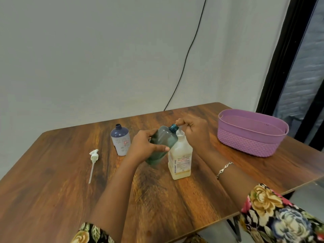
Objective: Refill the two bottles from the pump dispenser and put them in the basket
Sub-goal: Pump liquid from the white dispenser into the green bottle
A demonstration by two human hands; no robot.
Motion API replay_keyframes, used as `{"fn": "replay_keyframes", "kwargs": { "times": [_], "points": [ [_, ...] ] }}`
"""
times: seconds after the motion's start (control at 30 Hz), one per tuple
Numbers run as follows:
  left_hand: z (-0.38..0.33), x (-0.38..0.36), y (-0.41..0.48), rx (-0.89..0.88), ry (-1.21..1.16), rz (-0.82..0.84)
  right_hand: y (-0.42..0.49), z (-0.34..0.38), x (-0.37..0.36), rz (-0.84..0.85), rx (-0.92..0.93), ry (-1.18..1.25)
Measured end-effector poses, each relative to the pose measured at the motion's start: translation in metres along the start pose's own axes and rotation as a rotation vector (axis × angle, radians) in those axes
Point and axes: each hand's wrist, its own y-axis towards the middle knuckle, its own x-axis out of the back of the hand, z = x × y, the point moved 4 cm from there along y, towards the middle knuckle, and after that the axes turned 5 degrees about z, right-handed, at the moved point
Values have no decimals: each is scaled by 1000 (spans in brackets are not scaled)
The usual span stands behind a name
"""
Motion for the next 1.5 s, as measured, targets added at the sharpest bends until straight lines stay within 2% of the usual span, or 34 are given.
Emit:
{"fn": "replay_keyframes", "kwargs": {
  "times": [0.2, 0.33, 0.5, 0.6, 0.77, 1.0, 1.1, 1.3, 1.5],
  "points": [
    [6, -1, 5, 2, 69, 18, -8, -1, -7, -82, 62, -74],
    [13, -9, 3, 23, 21, 10, -11, -13, -12, -124, 74, -51],
    [9, -5, 2, 12, -3, 4, -2, -18, -3, -76, 11, 33],
    [4, 1, 5, -6, 67, 2, 8, -14, -3, -53, -27, -8],
    [10, -4, 6, 14, 87, 23, -12, -17, -16, -169, 55, -3],
    [5, -5, 1, 12, 6, 5, -5, -16, -5, -84, 32, 73],
    [0, 0, 3, -13, 50, -5, 6, -14, -3, -39, 16, 49],
    [9, -3, 6, 17, 85, 18, -12, -16, -15, -175, 159, -8],
    [8, -5, 4, 4, 73, -19, -15, -16, -12, -135, 119, 1]
  ]
}}
